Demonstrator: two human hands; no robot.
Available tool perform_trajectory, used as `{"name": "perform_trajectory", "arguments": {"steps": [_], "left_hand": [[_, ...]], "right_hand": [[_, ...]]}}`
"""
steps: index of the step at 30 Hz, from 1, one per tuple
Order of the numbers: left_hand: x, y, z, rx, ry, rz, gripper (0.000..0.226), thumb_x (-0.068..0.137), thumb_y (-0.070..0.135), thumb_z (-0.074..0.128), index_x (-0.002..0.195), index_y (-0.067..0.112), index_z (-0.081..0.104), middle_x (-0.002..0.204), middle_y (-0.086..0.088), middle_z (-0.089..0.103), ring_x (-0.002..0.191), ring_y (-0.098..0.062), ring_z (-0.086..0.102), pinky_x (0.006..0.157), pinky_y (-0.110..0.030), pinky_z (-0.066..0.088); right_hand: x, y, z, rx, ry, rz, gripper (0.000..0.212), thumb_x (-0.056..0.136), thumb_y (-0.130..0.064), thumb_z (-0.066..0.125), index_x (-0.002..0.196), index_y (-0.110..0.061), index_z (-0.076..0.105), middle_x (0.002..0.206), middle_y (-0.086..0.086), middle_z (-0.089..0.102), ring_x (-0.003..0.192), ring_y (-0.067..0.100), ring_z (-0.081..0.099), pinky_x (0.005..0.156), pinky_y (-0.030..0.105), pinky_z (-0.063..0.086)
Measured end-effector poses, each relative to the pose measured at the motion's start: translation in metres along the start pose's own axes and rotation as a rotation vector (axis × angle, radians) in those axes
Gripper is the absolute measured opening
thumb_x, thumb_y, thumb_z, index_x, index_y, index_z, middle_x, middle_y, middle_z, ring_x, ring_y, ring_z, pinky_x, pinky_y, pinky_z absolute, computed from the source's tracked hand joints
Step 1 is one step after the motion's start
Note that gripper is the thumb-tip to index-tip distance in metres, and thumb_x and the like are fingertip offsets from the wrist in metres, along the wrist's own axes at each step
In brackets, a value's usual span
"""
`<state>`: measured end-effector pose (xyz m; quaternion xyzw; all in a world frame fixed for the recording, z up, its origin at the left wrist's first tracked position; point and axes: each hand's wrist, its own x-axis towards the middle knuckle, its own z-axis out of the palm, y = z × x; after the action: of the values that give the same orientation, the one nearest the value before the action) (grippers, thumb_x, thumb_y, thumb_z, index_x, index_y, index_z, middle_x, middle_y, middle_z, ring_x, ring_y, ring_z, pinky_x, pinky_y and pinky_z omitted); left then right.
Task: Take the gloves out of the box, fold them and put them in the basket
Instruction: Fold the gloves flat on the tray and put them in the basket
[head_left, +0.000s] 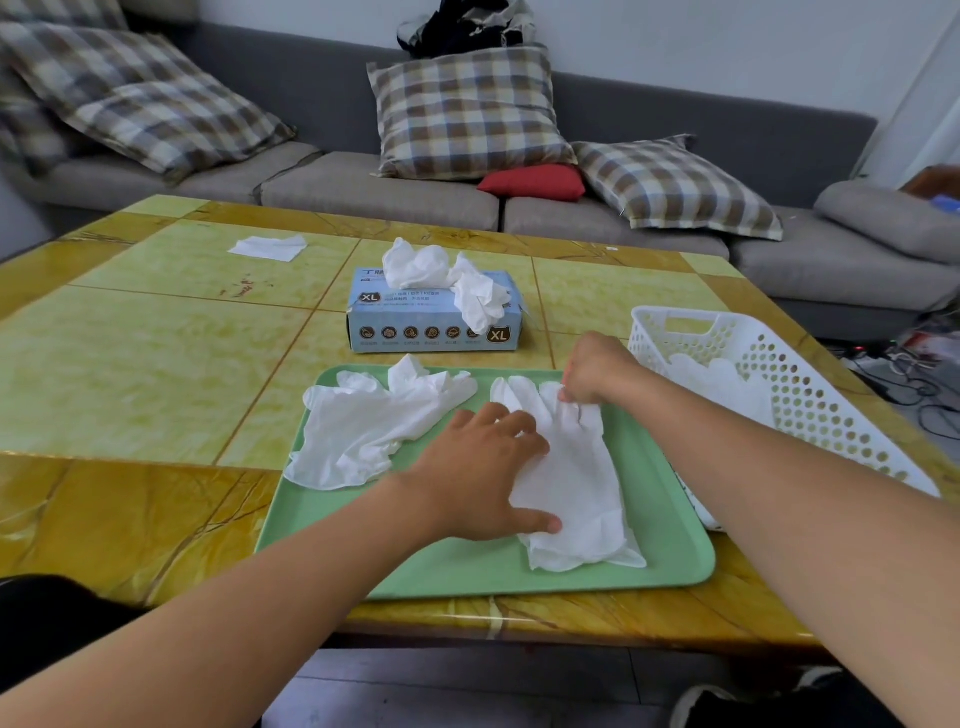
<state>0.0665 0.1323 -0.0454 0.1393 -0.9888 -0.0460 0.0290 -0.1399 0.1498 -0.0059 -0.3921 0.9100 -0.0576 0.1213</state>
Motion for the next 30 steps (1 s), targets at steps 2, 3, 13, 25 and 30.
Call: {"name": "perform_trajectory", "arguments": {"steps": [2, 3, 13, 25, 30], "left_hand": [[0.0, 0.0, 0.007, -0.009, 0.0, -0.004, 0.081, 0.082, 0.082, 0.047, 0.144, 0.03, 0.046, 0.148, 0.008, 0.042, 0.137, -0.02, 0.034, 0.117, -0.045, 0.025], [0.0, 0.0, 0.009, -0.014, 0.002, -0.01, 0.081, 0.083, 0.082, 0.046, 0.144, 0.03, 0.046, 0.147, 0.008, 0.043, 0.138, -0.019, 0.035, 0.118, -0.046, 0.023], [-0.001, 0.006, 0.011, 0.042, -0.049, -0.052, 0.086, 0.082, 0.086, 0.035, 0.143, 0.026, 0.043, 0.137, 0.005, 0.045, 0.127, -0.023, 0.044, 0.114, -0.049, 0.028], [-0.001, 0.013, 0.011, 0.043, -0.104, -0.084, 0.084, 0.087, 0.083, 0.03, 0.146, 0.024, 0.036, 0.151, 0.001, 0.035, 0.137, -0.025, 0.035, 0.117, -0.054, 0.02], [0.0, 0.007, 0.001, -0.023, 0.021, -0.039, 0.074, 0.09, 0.077, 0.036, 0.145, 0.027, 0.041, 0.151, 0.003, 0.039, 0.138, -0.023, 0.037, 0.115, -0.051, 0.026]], "right_hand": [[0.001, 0.001, 0.0, 0.113, 0.055, -0.03, 0.019, 0.08, -0.022, 0.085, 0.091, -0.011, 0.074, 0.091, 0.003, 0.072, 0.09, 0.022, 0.068, 0.074, 0.029, 0.051], [0.0, 0.001, -0.002, 0.168, 0.078, -0.073, 0.014, 0.08, -0.019, 0.085, 0.084, -0.013, 0.073, 0.084, -0.001, 0.07, 0.086, 0.02, 0.067, 0.072, 0.028, 0.049], [-0.014, 0.016, -0.014, -0.028, -0.015, -0.001, 0.045, 0.089, -0.033, 0.078, 0.121, -0.004, 0.063, 0.119, 0.014, 0.067, 0.096, 0.031, 0.068, 0.079, 0.036, 0.057], [-0.023, 0.022, -0.012, 0.167, 0.03, -0.228, 0.052, 0.079, -0.007, 0.084, 0.126, -0.009, 0.063, 0.127, 0.011, 0.061, 0.11, 0.024, 0.06, 0.088, 0.029, 0.048], [-0.067, 0.021, -0.024, 0.047, 0.039, -0.555, 0.024, 0.08, -0.009, 0.083, 0.101, -0.015, 0.073, 0.101, 0.001, 0.069, 0.087, 0.015, 0.063, 0.084, 0.035, 0.055]]}}
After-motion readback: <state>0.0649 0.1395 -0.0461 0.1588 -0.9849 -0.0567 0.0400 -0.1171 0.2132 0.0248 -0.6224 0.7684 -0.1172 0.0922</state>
